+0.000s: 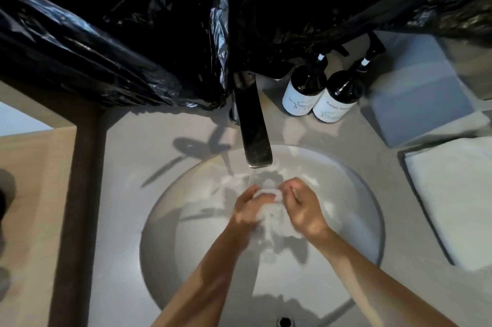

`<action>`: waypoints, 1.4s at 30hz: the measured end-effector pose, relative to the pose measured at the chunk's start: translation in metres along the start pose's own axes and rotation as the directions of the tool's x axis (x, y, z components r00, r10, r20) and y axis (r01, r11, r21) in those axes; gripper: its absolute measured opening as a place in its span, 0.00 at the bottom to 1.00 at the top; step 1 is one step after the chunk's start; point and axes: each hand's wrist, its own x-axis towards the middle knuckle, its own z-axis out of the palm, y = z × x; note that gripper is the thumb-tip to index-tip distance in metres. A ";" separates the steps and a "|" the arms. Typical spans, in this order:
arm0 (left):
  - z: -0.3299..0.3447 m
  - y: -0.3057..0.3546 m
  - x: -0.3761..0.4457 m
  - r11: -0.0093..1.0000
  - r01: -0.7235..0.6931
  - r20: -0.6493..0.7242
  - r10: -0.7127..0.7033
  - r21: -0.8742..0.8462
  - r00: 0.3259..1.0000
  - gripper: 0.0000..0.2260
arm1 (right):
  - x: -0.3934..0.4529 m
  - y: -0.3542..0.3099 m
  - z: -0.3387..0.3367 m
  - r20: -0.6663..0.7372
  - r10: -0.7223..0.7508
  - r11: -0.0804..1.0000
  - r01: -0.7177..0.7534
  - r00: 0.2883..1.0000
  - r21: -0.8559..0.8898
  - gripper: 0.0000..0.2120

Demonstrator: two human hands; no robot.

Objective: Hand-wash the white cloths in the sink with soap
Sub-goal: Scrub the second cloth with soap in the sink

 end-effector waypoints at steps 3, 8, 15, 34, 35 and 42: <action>0.005 0.012 -0.015 0.982 -0.161 0.037 0.165 -0.100 0.986 0.17 | -0.007 -0.020 -0.027 -0.061 -0.041 0.980 0.052 0.997 0.192 0.05; -0.026 0.008 -0.031 0.823 -0.464 -0.175 0.536 0.327 0.826 0.14 | -0.016 -0.026 -0.044 0.023 -0.181 0.982 0.179 0.983 0.065 0.05; -0.097 0.003 -0.050 0.636 -0.210 -0.194 0.504 0.742 0.842 0.15 | -0.028 -0.026 -0.068 -0.073 -0.158 0.987 0.160 0.985 0.022 0.08; -0.038 -0.099 0.057 0.289 -0.073 -0.140 0.651 0.954 0.746 0.19 | -0.017 0.053 0.071 0.190 -0.072 0.686 0.187 0.979 -0.703 0.26; -0.036 -0.095 0.058 0.279 -0.085 -0.140 0.695 0.956 0.705 0.17 | -0.013 0.054 0.071 0.196 -0.099 0.673 0.211 0.976 -0.709 0.25; -0.036 -0.060 0.057 0.639 -0.096 -0.288 0.469 0.763 0.835 0.22 | 0.020 0.033 0.037 0.230 -0.128 0.822 0.233 0.965 -0.520 0.12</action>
